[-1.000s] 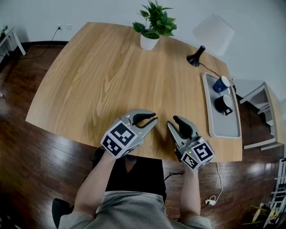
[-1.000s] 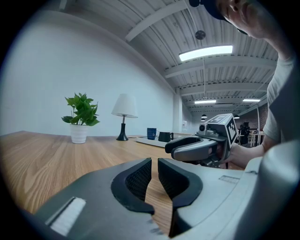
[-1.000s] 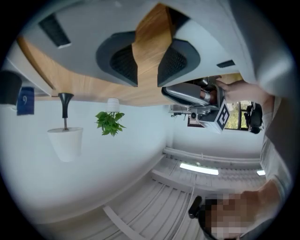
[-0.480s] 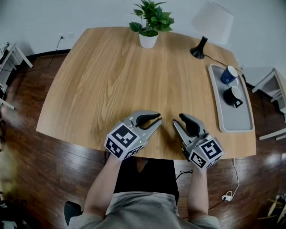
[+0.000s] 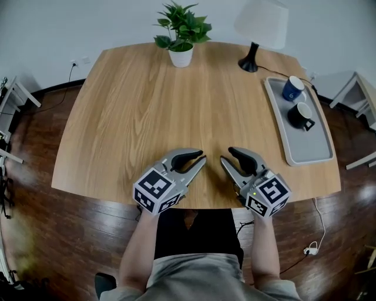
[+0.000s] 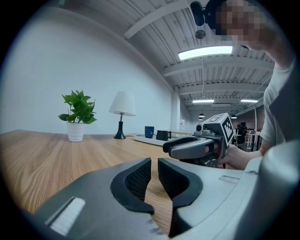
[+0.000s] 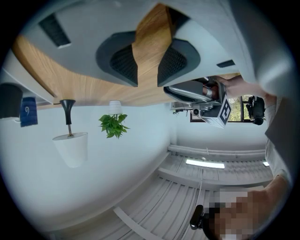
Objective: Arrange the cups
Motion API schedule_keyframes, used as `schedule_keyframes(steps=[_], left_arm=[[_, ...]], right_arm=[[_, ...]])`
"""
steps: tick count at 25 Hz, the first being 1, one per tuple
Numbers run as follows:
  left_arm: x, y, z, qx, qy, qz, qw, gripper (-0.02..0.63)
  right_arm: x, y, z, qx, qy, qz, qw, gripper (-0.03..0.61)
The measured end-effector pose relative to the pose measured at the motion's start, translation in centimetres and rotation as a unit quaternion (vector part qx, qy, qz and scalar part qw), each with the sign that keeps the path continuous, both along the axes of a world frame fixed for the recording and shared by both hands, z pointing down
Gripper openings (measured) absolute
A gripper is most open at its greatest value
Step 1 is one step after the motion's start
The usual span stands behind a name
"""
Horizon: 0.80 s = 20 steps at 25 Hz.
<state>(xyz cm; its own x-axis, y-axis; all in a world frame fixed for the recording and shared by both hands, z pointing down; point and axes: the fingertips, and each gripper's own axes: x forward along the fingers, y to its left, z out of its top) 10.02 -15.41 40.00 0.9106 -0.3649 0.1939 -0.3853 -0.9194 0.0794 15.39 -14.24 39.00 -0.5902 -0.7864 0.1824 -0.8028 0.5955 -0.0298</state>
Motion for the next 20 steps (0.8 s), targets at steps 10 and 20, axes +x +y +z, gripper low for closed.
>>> schedule_keyframes(steps=[10,20], left_arm=[[0.05,0.01,-0.15,0.003,0.003,0.0,1.0,0.054],[0.03,0.04,-0.14,0.006,0.006,0.001,1.0,0.054]], right_arm=[[0.11,-0.04,0.04,-0.002,-0.002,0.0,1.0,0.126],[0.15,-0.05,0.21,-0.003,-0.003,0.001,1.0,0.126]])
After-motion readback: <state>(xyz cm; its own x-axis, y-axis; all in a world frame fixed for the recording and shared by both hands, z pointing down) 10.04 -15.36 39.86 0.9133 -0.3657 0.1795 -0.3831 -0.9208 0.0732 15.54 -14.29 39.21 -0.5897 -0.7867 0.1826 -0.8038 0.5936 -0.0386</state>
